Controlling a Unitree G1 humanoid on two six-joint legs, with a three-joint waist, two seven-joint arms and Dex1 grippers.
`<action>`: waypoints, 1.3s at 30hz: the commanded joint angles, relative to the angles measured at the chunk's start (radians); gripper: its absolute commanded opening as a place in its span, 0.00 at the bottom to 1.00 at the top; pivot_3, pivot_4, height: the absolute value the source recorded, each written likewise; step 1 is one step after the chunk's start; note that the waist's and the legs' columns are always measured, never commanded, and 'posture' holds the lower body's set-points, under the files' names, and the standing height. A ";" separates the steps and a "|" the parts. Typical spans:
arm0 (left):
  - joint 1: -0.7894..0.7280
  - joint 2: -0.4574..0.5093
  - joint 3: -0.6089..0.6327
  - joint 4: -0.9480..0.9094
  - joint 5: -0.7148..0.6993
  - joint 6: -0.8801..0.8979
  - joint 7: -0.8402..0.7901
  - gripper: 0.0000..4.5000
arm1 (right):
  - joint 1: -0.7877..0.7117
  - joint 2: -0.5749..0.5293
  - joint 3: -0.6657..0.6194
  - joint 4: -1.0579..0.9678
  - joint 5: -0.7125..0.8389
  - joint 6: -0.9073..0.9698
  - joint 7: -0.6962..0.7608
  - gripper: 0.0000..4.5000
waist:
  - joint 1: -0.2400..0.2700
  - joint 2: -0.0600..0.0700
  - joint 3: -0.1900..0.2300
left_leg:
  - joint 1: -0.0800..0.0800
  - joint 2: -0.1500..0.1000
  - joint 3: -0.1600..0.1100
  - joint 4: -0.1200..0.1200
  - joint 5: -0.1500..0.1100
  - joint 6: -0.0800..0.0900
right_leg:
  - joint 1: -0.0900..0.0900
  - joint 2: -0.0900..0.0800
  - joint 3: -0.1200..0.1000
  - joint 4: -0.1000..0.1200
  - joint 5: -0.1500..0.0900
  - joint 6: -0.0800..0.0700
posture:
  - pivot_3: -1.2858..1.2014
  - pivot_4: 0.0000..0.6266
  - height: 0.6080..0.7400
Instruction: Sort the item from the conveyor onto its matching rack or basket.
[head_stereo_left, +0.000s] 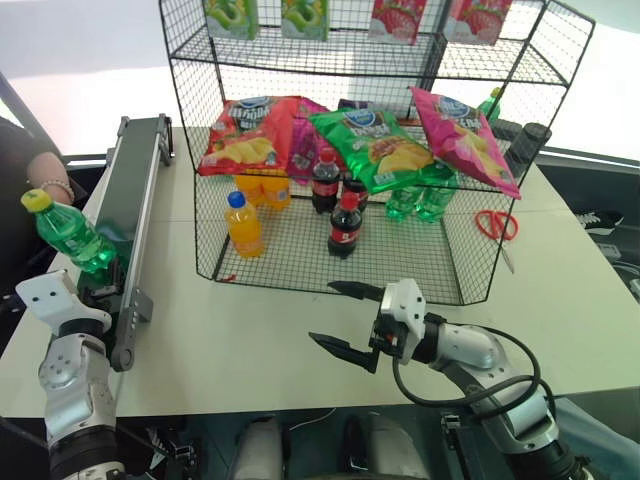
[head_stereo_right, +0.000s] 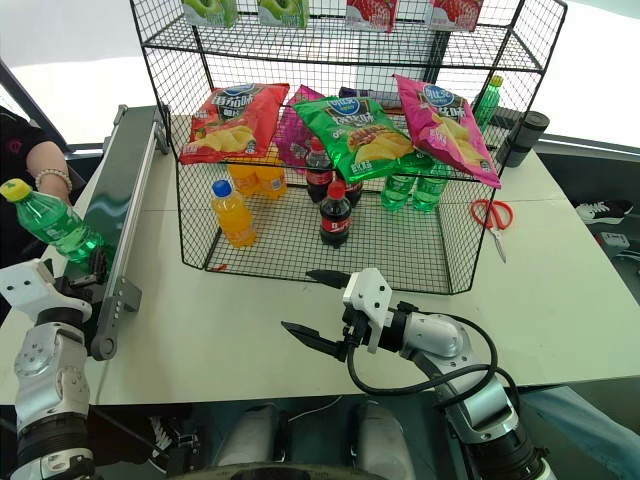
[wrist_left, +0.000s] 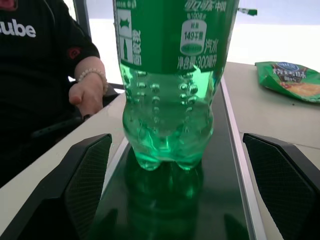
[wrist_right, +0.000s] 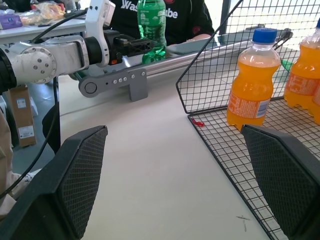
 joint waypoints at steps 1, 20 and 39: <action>-0.001 0.019 0.025 -0.037 0.006 -0.035 0.013 1.00 | -0.017 0.000 -0.014 -0.044 0.019 0.000 0.000 0.99 | 0.000 0.000 0.000 | 0.000 0.000 0.000 0.000 0.000 0.000 | 0.000 0.000 0.000 0.000 0.000 0.000 | 0.52 0.24 0.96; 0.014 0.048 -0.014 -0.112 0.027 -0.042 -0.018 0.60 | -0.020 0.001 -0.035 -0.044 0.034 0.020 -0.018 1.00 | 0.000 0.001 0.001 | -0.001 0.000 0.000 0.000 0.000 0.000 | 0.000 0.000 0.000 -0.001 0.000 0.000 | 0.52 0.24 0.96; 0.017 0.134 -0.536 -0.532 -0.103 0.203 -0.599 0.60 | -0.014 -0.001 -0.115 -0.080 0.106 0.067 -0.027 1.00 | 0.000 0.002 0.009 | -0.001 0.002 0.001 -0.004 0.000 0.000 | -0.003 0.003 0.000 -0.003 0.000 -0.002 | 0.52 0.24 0.96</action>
